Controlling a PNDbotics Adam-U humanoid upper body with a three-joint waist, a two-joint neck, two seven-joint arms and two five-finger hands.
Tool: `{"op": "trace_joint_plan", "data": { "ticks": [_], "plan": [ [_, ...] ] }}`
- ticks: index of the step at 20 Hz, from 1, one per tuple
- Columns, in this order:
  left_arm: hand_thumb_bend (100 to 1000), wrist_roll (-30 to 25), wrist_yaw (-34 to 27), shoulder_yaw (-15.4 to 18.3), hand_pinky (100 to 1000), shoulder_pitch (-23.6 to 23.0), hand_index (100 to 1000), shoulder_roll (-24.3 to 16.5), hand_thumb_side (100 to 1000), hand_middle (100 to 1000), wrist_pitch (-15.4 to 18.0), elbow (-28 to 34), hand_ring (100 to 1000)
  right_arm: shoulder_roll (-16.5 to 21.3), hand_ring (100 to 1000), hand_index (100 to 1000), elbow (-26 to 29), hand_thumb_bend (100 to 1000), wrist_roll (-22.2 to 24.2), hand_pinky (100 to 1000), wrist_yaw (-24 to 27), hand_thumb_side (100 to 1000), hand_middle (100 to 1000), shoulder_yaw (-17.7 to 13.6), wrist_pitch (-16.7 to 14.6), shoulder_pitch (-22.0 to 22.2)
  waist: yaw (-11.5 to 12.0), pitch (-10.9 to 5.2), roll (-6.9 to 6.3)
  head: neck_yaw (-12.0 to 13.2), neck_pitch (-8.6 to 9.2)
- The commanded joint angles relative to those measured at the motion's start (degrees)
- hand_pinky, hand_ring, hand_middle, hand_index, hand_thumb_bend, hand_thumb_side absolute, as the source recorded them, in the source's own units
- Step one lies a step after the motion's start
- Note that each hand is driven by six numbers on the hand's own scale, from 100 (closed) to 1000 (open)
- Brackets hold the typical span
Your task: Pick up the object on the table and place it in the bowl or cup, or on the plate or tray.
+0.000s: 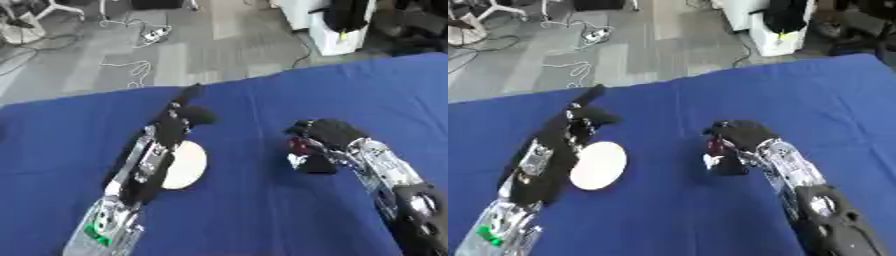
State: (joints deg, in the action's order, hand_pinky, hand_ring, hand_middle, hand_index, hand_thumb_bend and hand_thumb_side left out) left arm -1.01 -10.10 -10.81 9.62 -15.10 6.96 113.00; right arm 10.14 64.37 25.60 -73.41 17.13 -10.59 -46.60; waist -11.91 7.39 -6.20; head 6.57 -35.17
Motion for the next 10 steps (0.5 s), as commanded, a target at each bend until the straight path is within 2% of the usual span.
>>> {"op": "trace_joint_plan", "data": {
  "ticks": [1,10],
  "plan": [
    [320,-0.19,0.09,0.54,972,0.3,760,-0.75,831,985,0.01,1.06,791,0.76,523,934,-0.03,100,-0.55,285,-0.56,873,796,0.3,-0.17,-1.71,0.02,-0.53,0.18,-0.11,-0.13],
    [319,-0.33,0.12,0.54,973,0.21,758,-0.81,831,984,0.01,1.32,790,0.25,529,930,-2.77,100,-1.04,292,-1.69,859,802,1.3,-1.7,-4.02,0.36,-0.43,0.17,-0.17,-0.2]
  ]
}}
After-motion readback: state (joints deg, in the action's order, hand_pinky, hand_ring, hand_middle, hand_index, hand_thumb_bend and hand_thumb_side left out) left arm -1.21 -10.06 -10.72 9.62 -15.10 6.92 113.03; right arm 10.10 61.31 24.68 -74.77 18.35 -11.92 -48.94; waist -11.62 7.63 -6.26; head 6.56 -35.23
